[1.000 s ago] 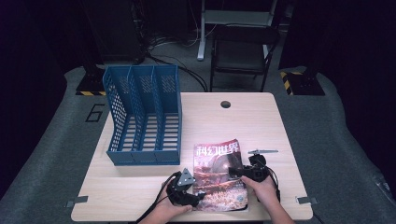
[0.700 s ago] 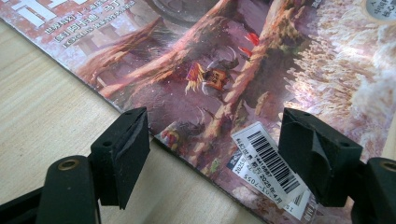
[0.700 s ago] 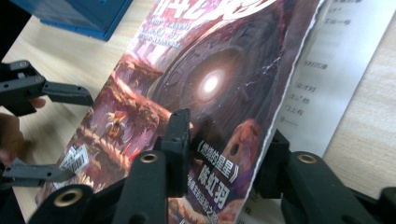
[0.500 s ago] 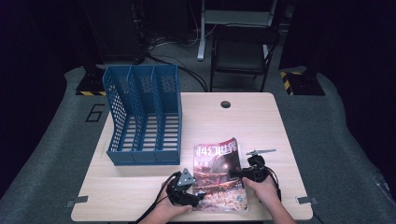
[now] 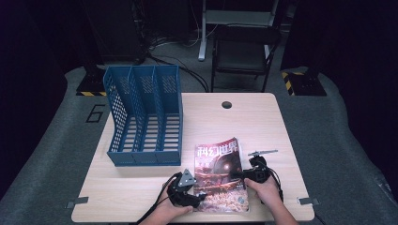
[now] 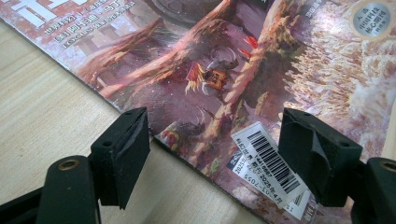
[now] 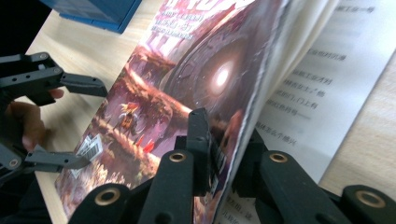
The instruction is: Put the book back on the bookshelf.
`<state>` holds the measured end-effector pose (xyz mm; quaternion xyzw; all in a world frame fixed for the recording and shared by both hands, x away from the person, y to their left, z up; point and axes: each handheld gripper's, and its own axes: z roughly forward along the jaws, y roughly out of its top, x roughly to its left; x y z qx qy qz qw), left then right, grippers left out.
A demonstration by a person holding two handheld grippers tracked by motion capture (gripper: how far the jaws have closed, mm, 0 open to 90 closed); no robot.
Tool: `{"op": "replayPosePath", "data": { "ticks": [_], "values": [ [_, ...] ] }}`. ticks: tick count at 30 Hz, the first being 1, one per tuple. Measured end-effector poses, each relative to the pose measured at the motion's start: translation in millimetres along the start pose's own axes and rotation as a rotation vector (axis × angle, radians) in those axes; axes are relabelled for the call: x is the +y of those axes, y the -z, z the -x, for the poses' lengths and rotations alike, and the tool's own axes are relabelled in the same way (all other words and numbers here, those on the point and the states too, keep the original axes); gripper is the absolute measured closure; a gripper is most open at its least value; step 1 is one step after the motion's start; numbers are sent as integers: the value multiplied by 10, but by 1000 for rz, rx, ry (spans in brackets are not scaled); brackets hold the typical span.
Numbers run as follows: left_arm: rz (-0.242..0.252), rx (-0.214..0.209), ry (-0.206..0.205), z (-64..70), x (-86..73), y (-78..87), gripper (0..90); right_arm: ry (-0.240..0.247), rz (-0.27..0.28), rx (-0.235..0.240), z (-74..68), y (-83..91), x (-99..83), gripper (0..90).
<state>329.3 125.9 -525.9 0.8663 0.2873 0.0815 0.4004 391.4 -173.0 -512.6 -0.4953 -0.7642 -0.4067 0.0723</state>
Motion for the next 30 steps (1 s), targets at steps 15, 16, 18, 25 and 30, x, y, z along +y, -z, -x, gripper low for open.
{"op": "replayPosePath", "data": {
  "ticks": [15,16,18,25,30],
  "values": [
    [0,2,-5,-4,0,1,248,35,-8,8,-28,-1,-3,843],
    [-5,1,1,0,1,3,248,43,-6,10,-26,-1,-4,844],
    [1,-1,5,3,-1,0,248,40,-6,11,-28,2,-8,847],
    [6,-2,0,-2,-2,-2,248,36,14,46,-1,12,-20,874],
    [4,11,-3,-2,1,-4,249,57,28,55,-19,29,-27,879]
  ]
}}
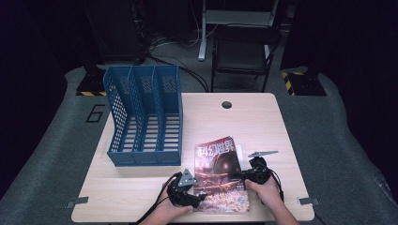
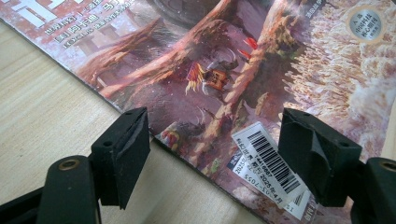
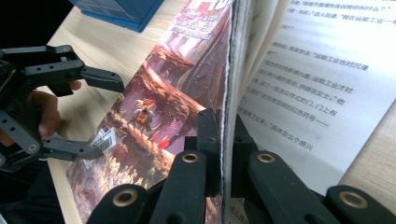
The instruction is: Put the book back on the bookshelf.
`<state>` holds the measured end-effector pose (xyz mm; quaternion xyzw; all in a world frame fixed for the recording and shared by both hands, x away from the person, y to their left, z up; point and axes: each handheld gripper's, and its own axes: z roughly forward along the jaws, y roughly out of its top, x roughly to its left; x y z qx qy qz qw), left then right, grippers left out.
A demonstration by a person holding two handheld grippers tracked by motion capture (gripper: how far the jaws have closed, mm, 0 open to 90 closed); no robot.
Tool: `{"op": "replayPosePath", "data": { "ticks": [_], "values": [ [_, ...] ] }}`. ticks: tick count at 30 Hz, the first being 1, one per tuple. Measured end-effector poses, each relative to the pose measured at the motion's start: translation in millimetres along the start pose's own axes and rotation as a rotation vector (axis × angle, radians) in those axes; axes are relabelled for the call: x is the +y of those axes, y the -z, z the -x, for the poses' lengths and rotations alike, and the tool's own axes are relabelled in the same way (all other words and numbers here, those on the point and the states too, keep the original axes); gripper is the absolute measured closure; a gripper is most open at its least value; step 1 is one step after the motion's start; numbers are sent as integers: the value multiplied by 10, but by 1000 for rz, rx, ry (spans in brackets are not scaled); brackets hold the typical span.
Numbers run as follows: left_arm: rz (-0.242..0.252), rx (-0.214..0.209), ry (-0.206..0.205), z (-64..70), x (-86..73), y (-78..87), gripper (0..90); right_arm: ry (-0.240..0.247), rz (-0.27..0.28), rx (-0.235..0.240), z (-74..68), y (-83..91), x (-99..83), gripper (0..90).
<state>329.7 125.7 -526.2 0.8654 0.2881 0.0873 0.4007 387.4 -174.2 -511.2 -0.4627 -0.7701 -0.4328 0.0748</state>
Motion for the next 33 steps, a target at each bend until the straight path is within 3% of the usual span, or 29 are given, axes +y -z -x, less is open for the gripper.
{"op": "replayPosePath", "data": {
  "ticks": [8,13,15,23,24,28,33],
  "values": [
    [-10,-7,5,-11,10,6,259,37,51,13,-29,27,-15,882],
    [-17,-9,21,-28,26,16,282,9,83,30,-44,50,-30,883],
    [-24,-5,16,-47,41,27,304,11,97,39,-38,56,-37,883],
    [-1,16,57,-89,75,42,299,18,150,60,-90,111,-58,884],
    [-5,12,46,-108,80,50,298,21,157,61,-99,118,-62,883],
    [6,4,75,-156,115,66,298,24,175,60,-136,154,-78,883],
    [24,27,116,-238,216,75,300,48,209,69,-167,202,-97,883]
  ]
}}
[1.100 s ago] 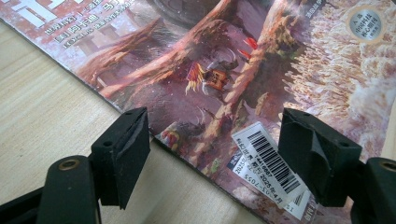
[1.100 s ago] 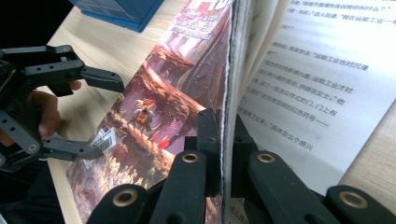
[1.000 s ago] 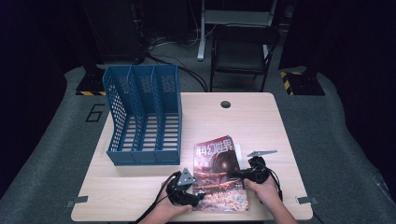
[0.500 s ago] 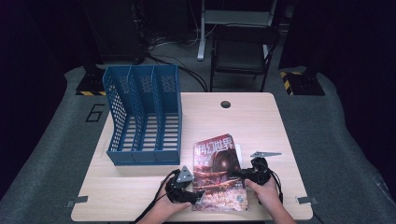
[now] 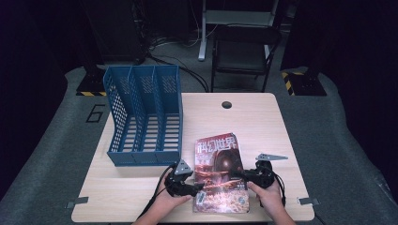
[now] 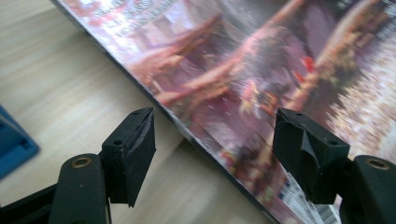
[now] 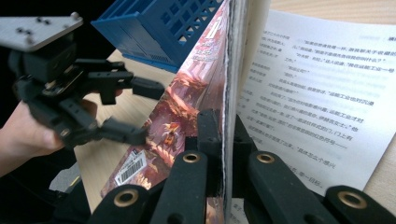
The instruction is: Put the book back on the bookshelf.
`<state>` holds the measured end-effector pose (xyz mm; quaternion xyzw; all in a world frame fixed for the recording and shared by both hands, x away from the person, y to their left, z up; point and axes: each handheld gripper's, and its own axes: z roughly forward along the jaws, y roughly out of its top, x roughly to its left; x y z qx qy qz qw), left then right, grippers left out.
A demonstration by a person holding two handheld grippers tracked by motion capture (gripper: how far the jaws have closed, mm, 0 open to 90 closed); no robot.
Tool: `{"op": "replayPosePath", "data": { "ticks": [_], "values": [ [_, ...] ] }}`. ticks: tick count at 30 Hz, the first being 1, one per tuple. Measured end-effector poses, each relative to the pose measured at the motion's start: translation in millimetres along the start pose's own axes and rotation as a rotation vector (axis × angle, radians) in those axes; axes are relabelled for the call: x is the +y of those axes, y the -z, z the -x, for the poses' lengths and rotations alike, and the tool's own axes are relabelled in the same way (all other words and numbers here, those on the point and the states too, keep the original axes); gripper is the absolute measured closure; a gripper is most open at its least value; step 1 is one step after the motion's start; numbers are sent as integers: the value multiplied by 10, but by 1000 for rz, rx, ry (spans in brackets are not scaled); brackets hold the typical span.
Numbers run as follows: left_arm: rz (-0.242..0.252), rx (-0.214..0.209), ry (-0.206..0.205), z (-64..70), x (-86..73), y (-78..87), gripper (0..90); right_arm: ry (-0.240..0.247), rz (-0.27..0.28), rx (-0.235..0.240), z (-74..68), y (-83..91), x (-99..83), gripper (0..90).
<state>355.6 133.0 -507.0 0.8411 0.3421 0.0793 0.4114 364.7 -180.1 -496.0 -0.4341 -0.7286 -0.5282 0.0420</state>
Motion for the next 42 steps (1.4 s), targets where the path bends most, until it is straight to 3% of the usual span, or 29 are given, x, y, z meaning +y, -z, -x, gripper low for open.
{"op": "replayPosePath", "data": {
  "ticks": [2,5,10,14,17,22,27,36,37,42],
  "values": [
    [10,-3,13,-26,44,-14,300,3,10,7,-20,23,-4,883],
    [-18,-15,23,-93,106,-63,296,11,25,14,-53,52,-10,883],
    [-26,-42,59,-171,196,-160,237,31,40,23,-93,82,-9,883],
    [2,-79,106,-241,250,-227,228,33,41,25,-102,93,-8,883],
    [9,-127,177,-262,253,-287,230,37,40,28,-108,95,-6,883],
    [11,-130,149,-257,270,-252,296,35,38,29,-110,95,-4,882],
    [10,-121,174,-250,271,-202,362,41,32,28,-114,102,-4,882],
    [49,-104,160,-237,301,-40,507,56,43,36,-123,140,14,882],
    [53,-110,182,-227,307,-24,524,58,45,40,-124,147,15,881],
    [63,-106,176,-219,344,36,583,57,50,45,-138,169,25,881]
  ]
}}
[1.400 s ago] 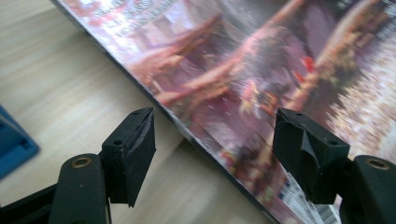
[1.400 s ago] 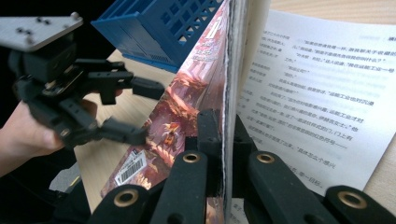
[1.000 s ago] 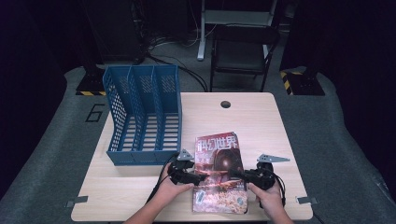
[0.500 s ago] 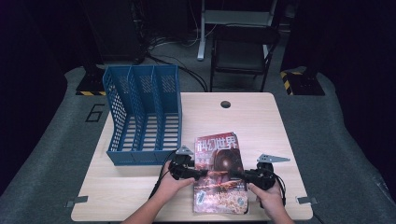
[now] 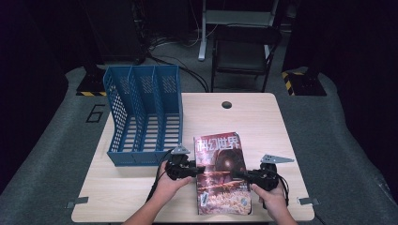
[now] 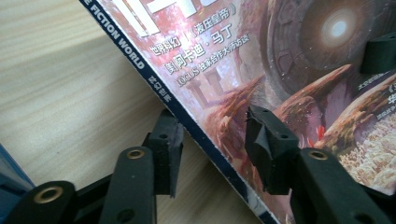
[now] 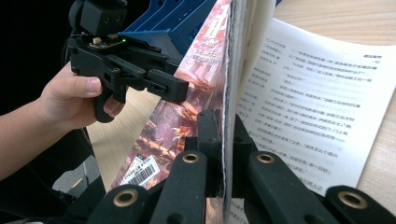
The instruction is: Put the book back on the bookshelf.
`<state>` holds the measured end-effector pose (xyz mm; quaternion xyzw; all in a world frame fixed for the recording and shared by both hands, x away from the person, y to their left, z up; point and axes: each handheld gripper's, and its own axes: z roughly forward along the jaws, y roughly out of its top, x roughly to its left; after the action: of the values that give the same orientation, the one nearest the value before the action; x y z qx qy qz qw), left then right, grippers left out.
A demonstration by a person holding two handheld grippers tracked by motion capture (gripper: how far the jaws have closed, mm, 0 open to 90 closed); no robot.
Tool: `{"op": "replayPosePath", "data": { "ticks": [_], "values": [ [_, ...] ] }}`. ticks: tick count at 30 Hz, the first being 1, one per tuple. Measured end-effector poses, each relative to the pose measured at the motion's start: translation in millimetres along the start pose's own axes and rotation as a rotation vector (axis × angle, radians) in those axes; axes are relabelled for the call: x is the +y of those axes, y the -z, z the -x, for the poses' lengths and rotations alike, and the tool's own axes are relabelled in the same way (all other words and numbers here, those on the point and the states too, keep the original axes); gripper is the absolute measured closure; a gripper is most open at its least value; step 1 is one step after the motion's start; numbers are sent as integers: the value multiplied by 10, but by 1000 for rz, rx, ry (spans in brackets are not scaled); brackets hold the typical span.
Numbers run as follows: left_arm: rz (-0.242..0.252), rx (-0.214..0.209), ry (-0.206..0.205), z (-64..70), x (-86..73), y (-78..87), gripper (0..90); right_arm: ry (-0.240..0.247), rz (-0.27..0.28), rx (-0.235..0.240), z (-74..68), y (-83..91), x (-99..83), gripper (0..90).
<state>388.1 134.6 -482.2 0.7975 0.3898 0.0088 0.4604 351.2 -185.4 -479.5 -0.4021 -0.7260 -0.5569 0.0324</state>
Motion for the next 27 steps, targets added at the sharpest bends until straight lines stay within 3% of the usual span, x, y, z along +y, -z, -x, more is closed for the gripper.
{"op": "replayPosePath", "data": {
  "ticks": [4,8,13,17,24,27],
  "values": [
    [3,-15,-4,-6,22,50,626,-3,4,4,8,6,6,881],
    [7,-37,32,-3,45,100,673,-18,2,8,12,11,15,880],
    [28,-26,-1,50,89,172,713,-33,12,11,22,19,26,877],
    [38,-24,-1,83,104,200,728,-56,11,3,40,17,25,869],
    [45,-28,-11,118,96,215,751,-64,1,-22,68,-16,27,775],
    [56,-33,-13,140,94,222,763,-90,12,-42,75,-11,51,738]
  ]
}}
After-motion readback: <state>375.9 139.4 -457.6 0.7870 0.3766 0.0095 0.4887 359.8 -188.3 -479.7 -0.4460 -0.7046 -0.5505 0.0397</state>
